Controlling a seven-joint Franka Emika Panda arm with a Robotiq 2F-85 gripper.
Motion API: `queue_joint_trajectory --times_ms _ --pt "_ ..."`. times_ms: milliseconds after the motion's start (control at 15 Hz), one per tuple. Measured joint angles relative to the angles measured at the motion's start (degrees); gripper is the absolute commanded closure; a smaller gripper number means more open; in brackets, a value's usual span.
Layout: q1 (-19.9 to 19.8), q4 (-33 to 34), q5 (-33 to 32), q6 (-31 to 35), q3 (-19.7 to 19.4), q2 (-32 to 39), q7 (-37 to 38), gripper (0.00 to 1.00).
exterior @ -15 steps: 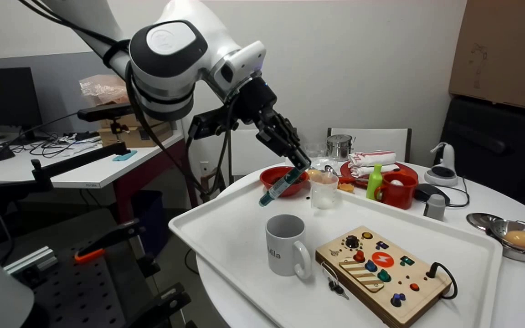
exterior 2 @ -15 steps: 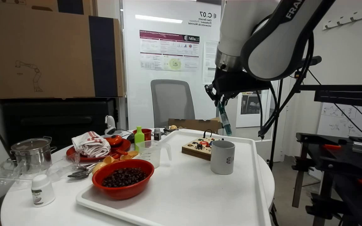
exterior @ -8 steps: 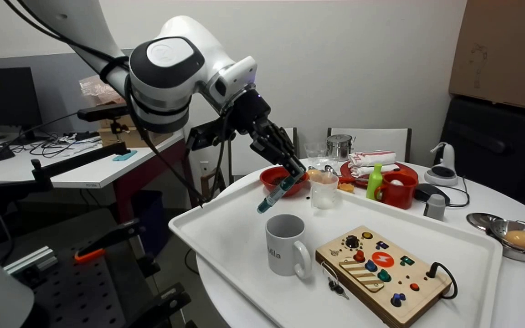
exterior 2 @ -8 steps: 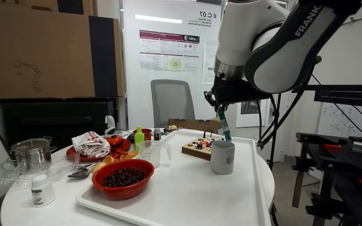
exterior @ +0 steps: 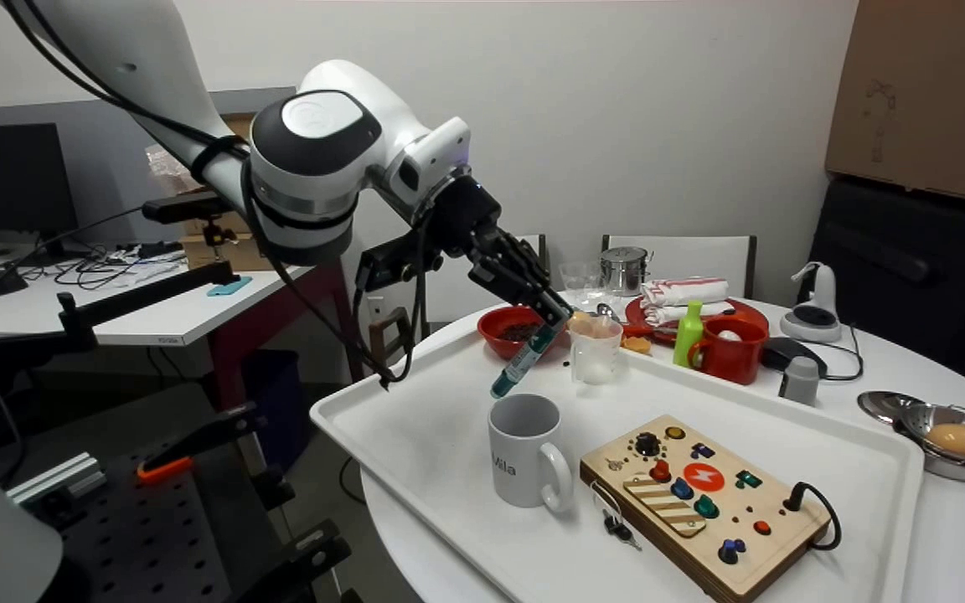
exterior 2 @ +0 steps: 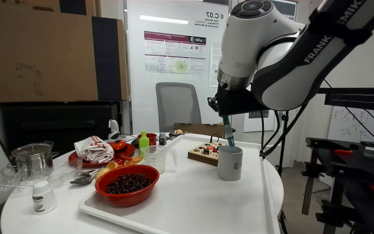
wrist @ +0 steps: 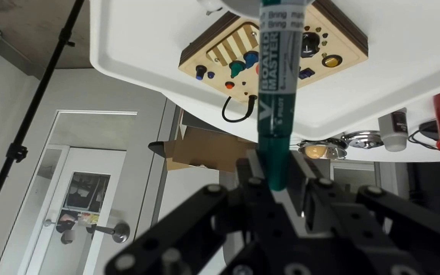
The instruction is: Put the green marker inside the white mug
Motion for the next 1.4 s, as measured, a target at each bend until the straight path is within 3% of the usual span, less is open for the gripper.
queue_joint_trajectory --times_ms 467,533,667,1067,1133,1400 --pt "-2.05 2.31 -1.27 -1.28 1.36 4.10 2.03 0.95" --pt "-2.32 2.67 -1.48 -1.47 1.70 4.42 2.28 0.55" --pt "-2.87 3.39 -1.82 -2.11 2.38 4.89 2.58 0.49" --pt "-3.89 4.87 -3.03 -3.24 3.57 5.84 4.42 0.04" --pt "-3.98 5.02 -3.16 -3.35 3.57 5.87 4.53 0.00" --pt "-4.40 5.40 -3.32 -2.45 3.40 4.72 4.41 0.00"
